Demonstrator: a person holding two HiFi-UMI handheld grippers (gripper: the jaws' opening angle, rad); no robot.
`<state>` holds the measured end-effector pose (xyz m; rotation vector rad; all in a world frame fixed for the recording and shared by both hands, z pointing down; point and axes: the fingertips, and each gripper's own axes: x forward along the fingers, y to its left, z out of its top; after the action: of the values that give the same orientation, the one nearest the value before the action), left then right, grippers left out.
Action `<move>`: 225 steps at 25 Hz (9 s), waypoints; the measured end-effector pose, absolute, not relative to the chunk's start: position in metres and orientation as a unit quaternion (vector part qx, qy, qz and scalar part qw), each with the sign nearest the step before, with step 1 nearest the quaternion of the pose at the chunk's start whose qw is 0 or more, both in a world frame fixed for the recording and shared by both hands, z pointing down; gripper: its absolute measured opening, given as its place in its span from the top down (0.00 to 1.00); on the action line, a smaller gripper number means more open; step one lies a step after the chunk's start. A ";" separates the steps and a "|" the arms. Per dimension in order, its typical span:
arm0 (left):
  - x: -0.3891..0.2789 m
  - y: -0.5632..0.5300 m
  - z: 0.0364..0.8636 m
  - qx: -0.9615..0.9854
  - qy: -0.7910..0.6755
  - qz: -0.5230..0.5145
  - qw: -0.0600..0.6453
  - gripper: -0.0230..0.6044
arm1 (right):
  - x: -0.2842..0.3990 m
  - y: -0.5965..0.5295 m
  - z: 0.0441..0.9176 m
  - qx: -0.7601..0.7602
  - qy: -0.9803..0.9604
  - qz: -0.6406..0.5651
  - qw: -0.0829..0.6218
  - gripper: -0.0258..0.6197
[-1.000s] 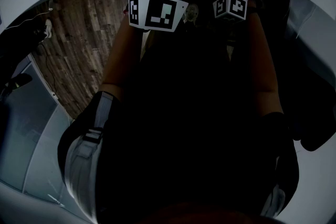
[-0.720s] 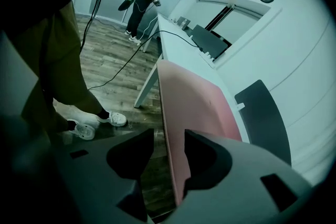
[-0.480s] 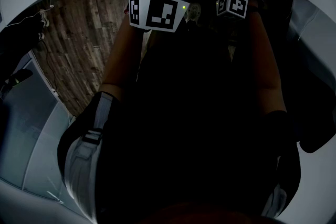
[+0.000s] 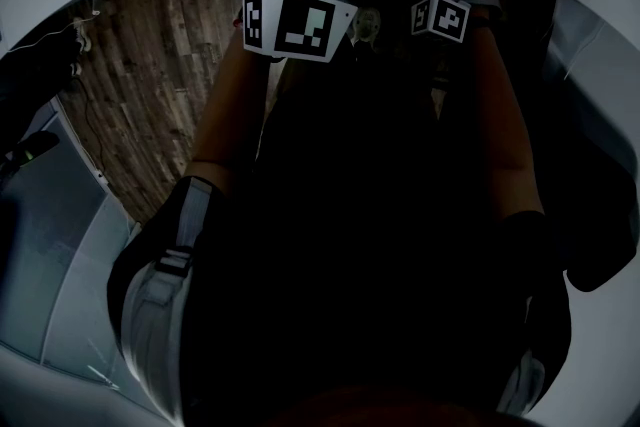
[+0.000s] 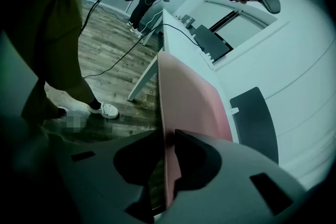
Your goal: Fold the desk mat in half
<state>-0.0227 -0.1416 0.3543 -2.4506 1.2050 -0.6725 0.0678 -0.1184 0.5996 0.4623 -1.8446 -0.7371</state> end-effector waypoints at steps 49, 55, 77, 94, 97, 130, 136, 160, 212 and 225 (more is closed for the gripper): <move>-0.062 -0.265 0.312 -0.883 0.391 -0.189 0.180 0.94 | 0.047 -0.235 0.446 0.378 -0.735 -0.283 0.487 0.90; -0.068 -0.277 0.311 -0.888 0.387 -0.177 0.176 0.94 | 0.048 -0.252 0.441 0.394 -0.721 -0.286 0.493 0.90; -0.095 -0.310 0.301 -0.872 0.414 -0.186 0.183 0.94 | 0.042 -0.315 0.441 0.405 -0.724 -0.278 0.485 0.90; -0.097 -0.356 0.305 -0.849 0.462 -0.205 0.157 0.94 | 0.030 -0.385 0.469 0.357 -0.762 -0.267 0.470 0.90; -0.099 -0.362 0.307 -0.845 0.468 -0.209 0.151 0.94 | 0.027 -0.395 0.473 0.349 -0.765 -0.265 0.471 0.90; -0.100 -0.418 0.344 -0.823 0.498 -0.250 0.109 0.94 | 0.026 -0.470 0.556 0.272 -0.778 -0.243 0.511 0.90; -0.102 -0.423 0.349 -0.823 0.497 -0.254 0.104 0.94 | 0.023 -0.473 0.566 0.256 -0.775 -0.247 0.522 0.90; -0.088 -0.423 0.354 -0.831 0.485 -0.250 0.108 0.94 | 0.037 -0.475 0.544 0.309 -0.756 -0.276 0.506 0.70; -0.088 -0.322 0.266 -0.879 0.401 -0.160 0.201 0.94 | 0.005 -0.340 0.321 0.481 -0.809 -0.181 0.286 0.71; -0.082 -0.295 0.254 -0.892 0.374 -0.139 0.213 0.94 | -0.010 -0.290 0.264 0.488 -0.835 -0.163 0.196 0.71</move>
<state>-0.0819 -0.2950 0.2538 -2.4759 1.0385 -0.3872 -0.0100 -0.2903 0.2640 1.3679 -2.3384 -0.4572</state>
